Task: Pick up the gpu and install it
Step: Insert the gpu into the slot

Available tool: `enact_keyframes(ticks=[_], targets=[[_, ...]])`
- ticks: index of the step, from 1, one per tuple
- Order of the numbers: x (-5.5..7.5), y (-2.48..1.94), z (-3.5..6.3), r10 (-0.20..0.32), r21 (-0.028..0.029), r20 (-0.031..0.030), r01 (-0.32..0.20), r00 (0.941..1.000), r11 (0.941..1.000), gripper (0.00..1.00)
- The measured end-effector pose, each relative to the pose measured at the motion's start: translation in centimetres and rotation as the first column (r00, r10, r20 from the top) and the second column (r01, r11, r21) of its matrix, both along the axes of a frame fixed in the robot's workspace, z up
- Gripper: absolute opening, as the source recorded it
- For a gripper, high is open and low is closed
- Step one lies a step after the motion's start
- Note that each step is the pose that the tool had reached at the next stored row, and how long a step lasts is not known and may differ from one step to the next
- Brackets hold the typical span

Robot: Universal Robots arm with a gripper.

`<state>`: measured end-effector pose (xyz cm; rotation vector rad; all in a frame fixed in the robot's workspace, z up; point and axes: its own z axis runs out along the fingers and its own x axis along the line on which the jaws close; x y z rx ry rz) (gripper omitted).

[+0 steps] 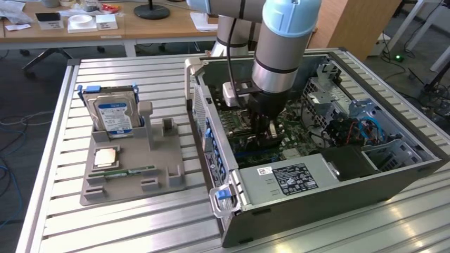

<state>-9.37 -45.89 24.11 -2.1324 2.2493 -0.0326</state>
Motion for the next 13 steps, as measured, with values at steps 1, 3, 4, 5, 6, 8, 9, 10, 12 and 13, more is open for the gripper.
enact_keyframes(ticks=[1, 3, 4, 5, 6, 8, 9, 10, 12, 13], targets=[[0.00, 0.00, 0.03, 0.000, 0.0004, 0.0002, 0.000, 1.0000, 1.0000, 0.40], [0.00, 0.00, 0.20, 0.000, 0.0001, 0.0000, 0.000, 1.0000, 1.0000, 0.40], [0.00, 0.00, 0.29, 0.000, 0.0001, 0.0000, 0.000, 1.0000, 1.0000, 0.40], [0.00, 0.00, 0.37, 0.000, 0.0002, 0.0000, 0.000, 1.0000, 1.0000, 0.40], [0.00, 0.00, 0.44, 0.000, 0.0001, 0.0000, 0.000, 1.0000, 1.0000, 0.40], [0.00, 0.00, 0.55, 0.000, 0.0001, 0.0000, 0.000, 1.0000, 1.0000, 0.40], [0.00, 0.00, 0.58, 0.000, 0.0003, 0.0001, 0.000, 1.0000, 1.0000, 0.40], [0.00, 0.00, 0.58, 0.000, 0.0003, 0.0002, 0.000, 1.0000, 1.0000, 0.40], [0.00, 0.00, 0.58, 0.000, 0.0003, 0.0002, 0.000, 1.0000, 1.0000, 0.40], [0.00, 0.00, 0.59, 0.000, 0.0002, 0.0001, 0.000, 1.0000, 1.0000, 0.40]])
